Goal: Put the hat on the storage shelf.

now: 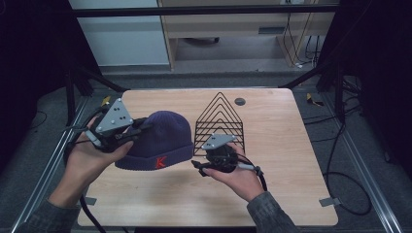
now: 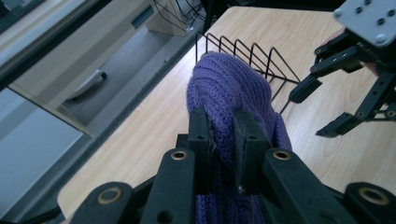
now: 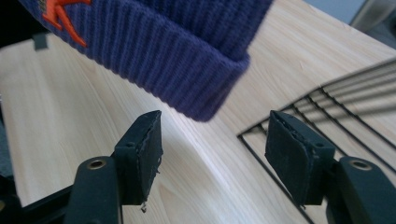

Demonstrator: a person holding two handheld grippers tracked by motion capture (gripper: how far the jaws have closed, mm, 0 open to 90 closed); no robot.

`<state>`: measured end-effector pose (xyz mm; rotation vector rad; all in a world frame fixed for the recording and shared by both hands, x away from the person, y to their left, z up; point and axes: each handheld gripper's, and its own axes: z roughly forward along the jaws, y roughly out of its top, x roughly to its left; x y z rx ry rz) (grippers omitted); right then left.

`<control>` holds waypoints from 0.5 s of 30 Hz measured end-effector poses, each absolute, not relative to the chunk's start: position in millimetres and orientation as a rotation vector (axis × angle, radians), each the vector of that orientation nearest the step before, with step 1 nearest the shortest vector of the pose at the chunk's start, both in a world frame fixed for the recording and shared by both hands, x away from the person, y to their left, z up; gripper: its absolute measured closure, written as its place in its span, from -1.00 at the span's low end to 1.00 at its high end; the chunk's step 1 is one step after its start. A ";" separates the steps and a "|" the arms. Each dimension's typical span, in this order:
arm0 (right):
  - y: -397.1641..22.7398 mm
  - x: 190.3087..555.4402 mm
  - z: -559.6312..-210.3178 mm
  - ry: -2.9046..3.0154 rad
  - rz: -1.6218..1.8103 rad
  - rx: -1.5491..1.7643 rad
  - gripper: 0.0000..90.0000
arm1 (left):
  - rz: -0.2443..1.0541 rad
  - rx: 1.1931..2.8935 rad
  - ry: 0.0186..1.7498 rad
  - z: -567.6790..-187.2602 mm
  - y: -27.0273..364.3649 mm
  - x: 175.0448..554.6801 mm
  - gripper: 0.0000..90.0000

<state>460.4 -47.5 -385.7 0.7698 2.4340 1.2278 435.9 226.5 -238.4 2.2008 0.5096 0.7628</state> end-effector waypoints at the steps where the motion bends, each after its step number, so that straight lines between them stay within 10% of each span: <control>1: -44.9 463.6 -381.4 2.442 1.237 0.766 -0.23 | 0.764 2.197 0.497 -231.2 226.3 436.9 0.76; 11: -33.7 488.7 -358.1 2.508 1.264 0.755 -0.24 | 0.752 2.158 0.465 -213.8 222.7 441.5 0.76; 15: -33.9 492.6 -350.5 2.499 1.276 0.740 0.24 | 0.739 2.142 0.479 -213.0 220.9 447.5 0.76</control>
